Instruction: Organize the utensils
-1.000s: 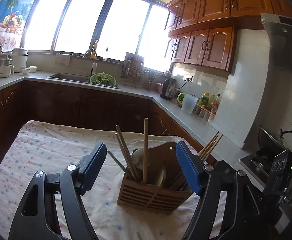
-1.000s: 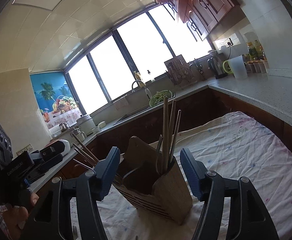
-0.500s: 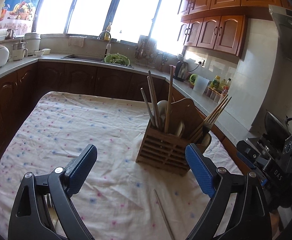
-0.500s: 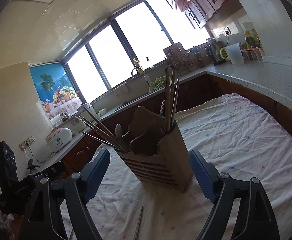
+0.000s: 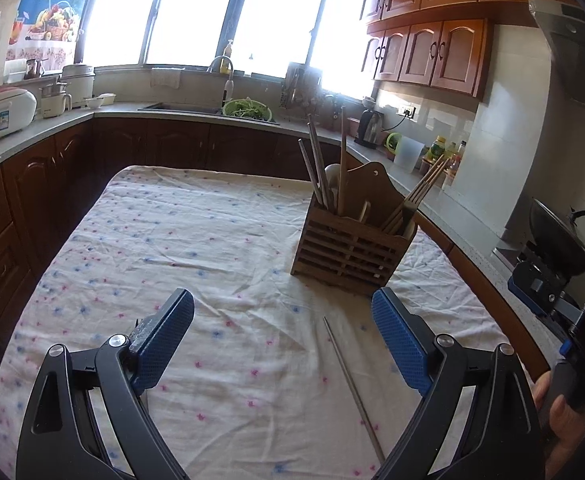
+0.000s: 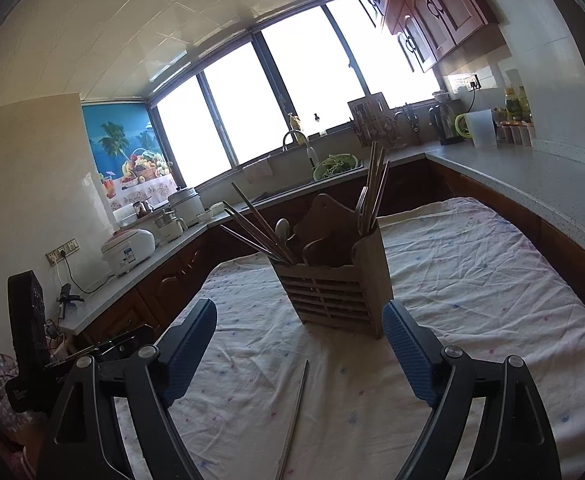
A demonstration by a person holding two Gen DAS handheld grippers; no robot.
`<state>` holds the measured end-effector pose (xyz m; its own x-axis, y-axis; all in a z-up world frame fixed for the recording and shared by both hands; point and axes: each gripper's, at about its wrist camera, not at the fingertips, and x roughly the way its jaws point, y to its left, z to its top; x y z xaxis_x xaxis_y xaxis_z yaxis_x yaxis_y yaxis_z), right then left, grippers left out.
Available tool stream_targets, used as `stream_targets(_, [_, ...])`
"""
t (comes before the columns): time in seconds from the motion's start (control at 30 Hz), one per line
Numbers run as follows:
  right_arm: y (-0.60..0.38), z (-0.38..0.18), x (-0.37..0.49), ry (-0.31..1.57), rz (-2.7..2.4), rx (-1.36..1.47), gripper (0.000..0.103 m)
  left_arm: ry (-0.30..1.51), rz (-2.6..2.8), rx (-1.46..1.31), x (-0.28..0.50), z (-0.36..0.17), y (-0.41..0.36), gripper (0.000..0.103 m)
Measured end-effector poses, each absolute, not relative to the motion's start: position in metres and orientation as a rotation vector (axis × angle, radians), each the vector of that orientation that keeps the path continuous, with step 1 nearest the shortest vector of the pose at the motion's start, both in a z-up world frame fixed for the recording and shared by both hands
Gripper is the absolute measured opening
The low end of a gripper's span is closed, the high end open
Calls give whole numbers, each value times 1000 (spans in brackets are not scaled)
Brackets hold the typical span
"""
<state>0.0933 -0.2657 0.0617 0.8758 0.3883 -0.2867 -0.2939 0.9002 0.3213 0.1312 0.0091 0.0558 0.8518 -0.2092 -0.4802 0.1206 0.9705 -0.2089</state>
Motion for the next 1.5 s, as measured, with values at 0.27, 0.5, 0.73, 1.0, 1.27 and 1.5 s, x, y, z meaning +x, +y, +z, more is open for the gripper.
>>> stream_targets(0.27, [-252,106,45,205,347,155,103,367,-134,-93,85,90,2,103])
stream_targets(0.5, [-244,53,24,223,268,99,103,411,-105,-79,67,39,-7,103])
stream_targets(0.73, [-250,12,16,277,193,87,103,446,-42,-35,54,-4,-14,103])
stream_targets(1.0, [-257,2,9,297,166,82,103,454,1,-7,48,-15,-16,103])
stream_targets(1.27, [-250,2,2,273,191,71,103,431,26,7,43,-11,-15,103])
stream_targets(1.5, [-250,5,-3,239,200,70,103,423,30,9,42,-8,-15,103])
